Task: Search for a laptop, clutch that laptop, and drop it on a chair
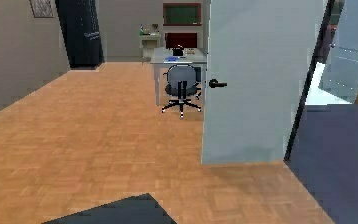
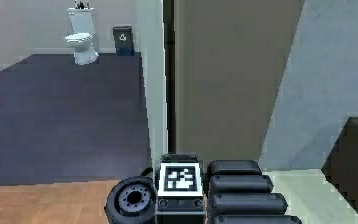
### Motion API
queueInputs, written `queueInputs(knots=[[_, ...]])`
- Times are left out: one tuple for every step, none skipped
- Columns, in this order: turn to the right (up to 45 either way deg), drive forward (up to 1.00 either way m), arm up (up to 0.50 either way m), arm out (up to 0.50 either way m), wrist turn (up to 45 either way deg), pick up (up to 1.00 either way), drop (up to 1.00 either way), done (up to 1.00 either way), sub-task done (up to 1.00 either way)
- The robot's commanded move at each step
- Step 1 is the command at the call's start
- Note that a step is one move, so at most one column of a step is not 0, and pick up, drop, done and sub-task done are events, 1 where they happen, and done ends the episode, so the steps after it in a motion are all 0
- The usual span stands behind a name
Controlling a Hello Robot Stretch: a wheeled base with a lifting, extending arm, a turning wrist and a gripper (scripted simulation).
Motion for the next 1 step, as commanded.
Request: queueInputs(knots=[[0.0,1.00,0.00,0.00,0.0,0.00,0.00,0.00,0.00]])
